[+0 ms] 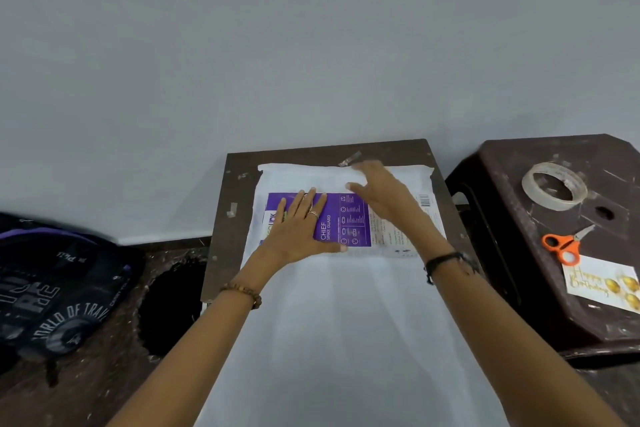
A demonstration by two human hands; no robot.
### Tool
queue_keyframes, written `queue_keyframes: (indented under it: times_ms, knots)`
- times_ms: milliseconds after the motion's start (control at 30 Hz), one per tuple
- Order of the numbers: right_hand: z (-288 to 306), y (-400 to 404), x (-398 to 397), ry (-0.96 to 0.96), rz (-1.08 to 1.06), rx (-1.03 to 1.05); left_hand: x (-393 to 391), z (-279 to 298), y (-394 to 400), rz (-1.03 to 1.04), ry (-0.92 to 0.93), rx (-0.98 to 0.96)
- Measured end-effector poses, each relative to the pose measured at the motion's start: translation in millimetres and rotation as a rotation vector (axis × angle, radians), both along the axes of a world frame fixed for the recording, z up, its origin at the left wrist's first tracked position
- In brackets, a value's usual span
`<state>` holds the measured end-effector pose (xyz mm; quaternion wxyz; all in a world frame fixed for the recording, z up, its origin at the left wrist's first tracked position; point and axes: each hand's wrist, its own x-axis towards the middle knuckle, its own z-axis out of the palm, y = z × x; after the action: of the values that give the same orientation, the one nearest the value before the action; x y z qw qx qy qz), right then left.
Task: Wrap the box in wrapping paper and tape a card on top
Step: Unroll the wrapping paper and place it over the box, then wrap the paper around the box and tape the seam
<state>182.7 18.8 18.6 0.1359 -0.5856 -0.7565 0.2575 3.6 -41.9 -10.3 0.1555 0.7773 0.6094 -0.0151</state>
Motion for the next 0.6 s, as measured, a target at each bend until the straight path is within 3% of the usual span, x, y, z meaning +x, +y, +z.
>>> queue_keyframes:
  times_ms: [67, 200, 367, 600]
  knots:
    - [1.9, 16.8, -2.9, -0.068, 0.008, 0.112, -1.2, 1.4, 0.9, -0.042, 0.035, -0.021]
    - [-15.0, 45.8, -7.7, -0.146, -0.017, 0.019, -6.1, 5.9, 0.1, -0.056, 0.005, 0.012]
    - [1.1, 47.5, -9.3, -0.212, -0.099, 0.309, -14.7, 1.7, -14.6, -0.090, -0.023, 0.082]
    - [43.6, 9.4, -11.4, -0.129, -0.153, 0.609, -14.6, 9.5, -25.9, -0.118, -0.042, 0.199]
